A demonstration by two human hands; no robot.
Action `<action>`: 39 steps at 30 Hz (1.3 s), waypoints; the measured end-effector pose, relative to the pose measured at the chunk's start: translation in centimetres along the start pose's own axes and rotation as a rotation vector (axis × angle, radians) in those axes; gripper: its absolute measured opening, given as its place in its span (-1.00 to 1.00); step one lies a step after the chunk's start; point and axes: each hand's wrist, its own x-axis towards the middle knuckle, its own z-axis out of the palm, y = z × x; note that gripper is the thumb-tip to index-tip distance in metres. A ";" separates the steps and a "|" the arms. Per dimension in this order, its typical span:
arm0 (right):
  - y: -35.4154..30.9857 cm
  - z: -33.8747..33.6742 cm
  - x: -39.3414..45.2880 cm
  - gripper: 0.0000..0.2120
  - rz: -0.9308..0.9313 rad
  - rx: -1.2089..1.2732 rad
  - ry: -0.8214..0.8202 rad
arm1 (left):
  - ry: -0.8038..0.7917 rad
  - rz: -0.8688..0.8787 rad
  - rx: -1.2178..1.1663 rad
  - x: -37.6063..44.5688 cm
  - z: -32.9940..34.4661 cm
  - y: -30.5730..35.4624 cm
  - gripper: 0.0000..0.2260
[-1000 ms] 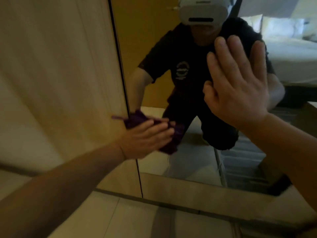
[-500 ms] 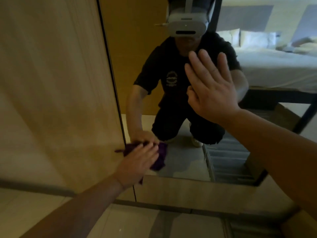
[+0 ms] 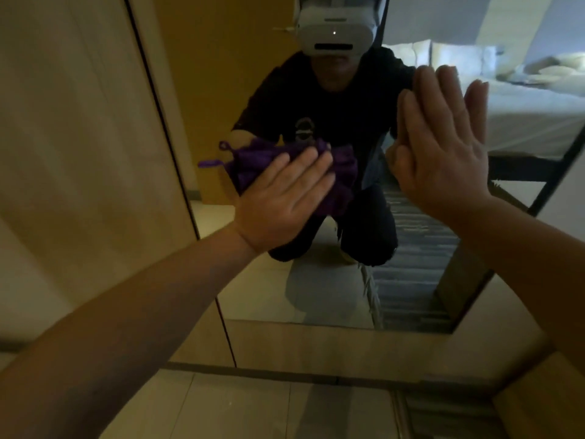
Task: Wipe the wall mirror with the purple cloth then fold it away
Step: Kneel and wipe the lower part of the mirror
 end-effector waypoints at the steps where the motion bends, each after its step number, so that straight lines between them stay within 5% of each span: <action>1: 0.0 0.6 -0.1 -0.50 -0.004 -0.018 0.031 | -0.015 0.051 -0.014 -1.6 0.5 1.2 -0.62; 8: 0.8 2.3 -0.1 -0.52 -0.060 -0.106 0.164 | -0.418 0.408 -0.083 -18.0 3.3 11.9 -0.58; 13: 0.5 2.0 -0.1 -0.50 -0.047 -0.139 0.139 | -0.674 0.398 -0.212 -20.4 2.7 14.8 -0.56; 17: 0.0 0.4 -0.2 -0.48 -0.013 -0.053 0.024 | -0.579 0.120 -0.449 -14.6 0.9 13.3 -0.70; 21: 0.0 -1.6 -6.7 -0.46 0.042 0.025 -0.100 | -0.127 -0.239 -0.508 -5.2 -0.3 9.1 -0.73; 25: 1.3 -0.8 -12.5 -0.42 0.142 -0.019 -0.228 | 0.237 -0.267 -0.246 5.5 -1.8 3.7 -0.76; 30: 2.0 2.7 -13.6 -0.28 0.099 -0.048 -0.002 | 0.072 -0.044 -0.028 5.0 2.9 6.7 -0.65; 39: 2.4 4.1 -14.1 -0.40 0.060 -0.059 0.119 | -0.387 0.423 -0.128 -17.0 7.0 19.1 -0.56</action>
